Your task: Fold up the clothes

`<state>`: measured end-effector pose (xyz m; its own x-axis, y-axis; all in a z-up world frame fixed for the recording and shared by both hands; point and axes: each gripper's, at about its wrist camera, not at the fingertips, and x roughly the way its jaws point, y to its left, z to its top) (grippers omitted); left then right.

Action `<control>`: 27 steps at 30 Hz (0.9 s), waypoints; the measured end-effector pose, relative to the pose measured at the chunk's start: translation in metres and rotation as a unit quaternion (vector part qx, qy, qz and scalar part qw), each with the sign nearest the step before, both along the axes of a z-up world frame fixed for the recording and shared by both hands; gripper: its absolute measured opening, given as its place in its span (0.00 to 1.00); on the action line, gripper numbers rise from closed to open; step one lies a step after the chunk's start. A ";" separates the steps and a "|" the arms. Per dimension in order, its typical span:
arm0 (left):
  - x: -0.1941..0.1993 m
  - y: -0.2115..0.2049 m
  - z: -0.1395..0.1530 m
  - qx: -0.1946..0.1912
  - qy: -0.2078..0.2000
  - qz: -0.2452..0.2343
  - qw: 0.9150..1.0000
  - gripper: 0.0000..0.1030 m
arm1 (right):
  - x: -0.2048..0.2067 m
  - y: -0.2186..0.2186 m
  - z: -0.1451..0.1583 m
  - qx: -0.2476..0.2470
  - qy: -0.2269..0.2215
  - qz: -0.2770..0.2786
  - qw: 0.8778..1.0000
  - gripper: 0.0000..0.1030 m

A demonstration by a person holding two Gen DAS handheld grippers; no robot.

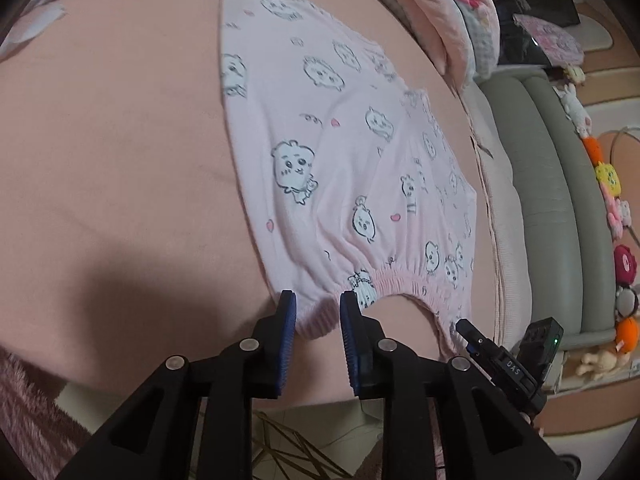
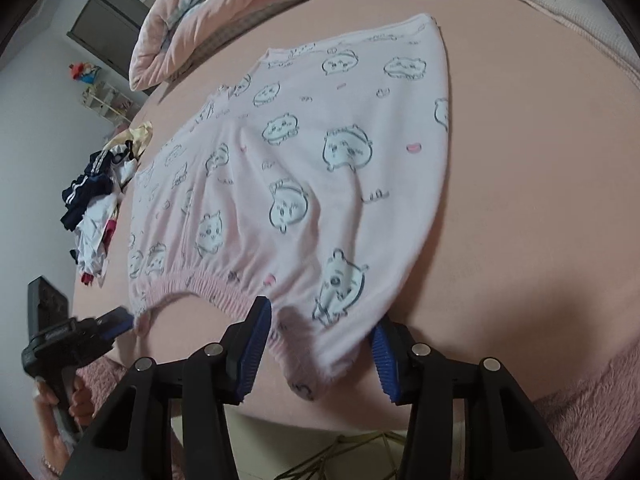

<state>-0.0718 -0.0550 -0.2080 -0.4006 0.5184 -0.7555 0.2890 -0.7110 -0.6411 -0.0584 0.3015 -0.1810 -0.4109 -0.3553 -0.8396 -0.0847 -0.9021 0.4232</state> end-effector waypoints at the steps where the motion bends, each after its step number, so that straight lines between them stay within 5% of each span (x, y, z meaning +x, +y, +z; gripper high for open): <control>1: 0.003 -0.001 -0.001 0.005 -0.001 0.003 1.000 0.25 | -0.003 -0.001 0.002 0.006 0.002 -0.005 1.000 0.44; 4: 0.008 0.000 -0.011 0.032 -0.006 -0.002 0.999 0.64 | -0.006 0.001 0.003 0.017 0.000 -0.017 1.000 0.45; 9: 0.008 -0.008 -0.016 0.048 0.003 0.030 0.998 0.64 | 0.001 -0.007 0.007 0.019 0.005 -0.015 1.000 0.44; 13: -0.004 -0.004 -0.019 0.064 0.018 0.025 0.997 0.63 | -0.004 0.006 0.008 -0.020 0.012 -0.027 0.999 0.32; 15: -0.007 -0.002 -0.017 0.055 0.023 0.021 0.998 0.40 | -0.011 -0.002 0.012 -0.017 0.031 -0.006 0.999 0.32; 16: -0.007 -0.001 -0.017 0.043 0.020 0.020 0.999 0.17 | -0.015 -0.006 0.013 -0.013 0.036 0.003 0.999 0.31; 19: -0.009 0.006 -0.016 -0.001 0.014 0.003 1.000 0.10 | -0.016 -0.008 0.008 -0.003 0.027 0.009 1.000 0.08; 27: 0.003 0.015 0.032 -0.073 0.049 -0.047 0.995 0.06 | 0.010 -0.019 0.062 0.088 0.088 0.021 0.992 0.02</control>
<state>-0.0688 -0.0401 -0.1759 -0.4315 0.4449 -0.7848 0.1570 -0.8196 -0.5510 -0.0480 0.2820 -0.1188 -0.5440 -0.2290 -0.8072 0.0160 -0.9647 0.2629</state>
